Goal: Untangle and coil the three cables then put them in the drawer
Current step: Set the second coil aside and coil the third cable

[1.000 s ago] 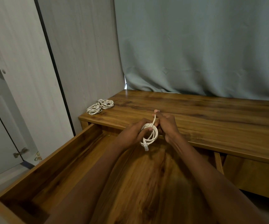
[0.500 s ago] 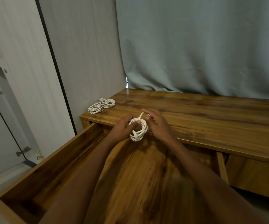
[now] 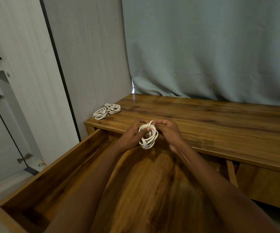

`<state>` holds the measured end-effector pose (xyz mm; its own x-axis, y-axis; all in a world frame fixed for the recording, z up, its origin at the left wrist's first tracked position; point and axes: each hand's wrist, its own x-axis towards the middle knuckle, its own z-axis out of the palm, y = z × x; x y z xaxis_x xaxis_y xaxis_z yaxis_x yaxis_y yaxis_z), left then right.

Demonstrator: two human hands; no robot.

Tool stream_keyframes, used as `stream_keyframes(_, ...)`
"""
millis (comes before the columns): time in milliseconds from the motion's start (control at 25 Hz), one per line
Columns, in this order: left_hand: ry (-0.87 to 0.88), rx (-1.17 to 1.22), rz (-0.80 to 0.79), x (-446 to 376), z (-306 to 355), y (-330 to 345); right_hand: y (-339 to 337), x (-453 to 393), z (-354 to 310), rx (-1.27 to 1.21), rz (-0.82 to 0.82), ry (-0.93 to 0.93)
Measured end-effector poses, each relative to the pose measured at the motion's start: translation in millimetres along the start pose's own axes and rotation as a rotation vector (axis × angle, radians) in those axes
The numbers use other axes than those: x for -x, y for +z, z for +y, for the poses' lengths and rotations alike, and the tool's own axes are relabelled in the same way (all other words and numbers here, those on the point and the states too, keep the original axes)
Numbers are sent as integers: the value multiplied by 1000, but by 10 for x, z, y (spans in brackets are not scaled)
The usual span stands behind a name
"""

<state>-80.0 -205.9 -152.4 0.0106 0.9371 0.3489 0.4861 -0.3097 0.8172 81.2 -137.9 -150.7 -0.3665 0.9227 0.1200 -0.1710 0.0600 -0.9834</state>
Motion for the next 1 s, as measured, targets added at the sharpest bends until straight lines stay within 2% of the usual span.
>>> stream_keyframes(120,60,-66,-25,10,-22,28,-26,-7,-7,-1,-17,70)
stream_keyframes(280,105,-66,-5,-10,-78,12,-73,-33,-26,10,-66,28)
stream_keyframes(480,138,-186,90,14,-162,-3,-36,-41,-14,125,-330,3)
stream_keyframes(560,154,-239,93,24,-199,-5,-25,-32,3,167,-382,23)
stream_keyframes(760,193,-233,19,23,-233,61,-72,-23,-12,292,-377,38)
stream_keyframes(1000,274,-183,58,42,-153,124,-122,-101,39,215,-413,7)
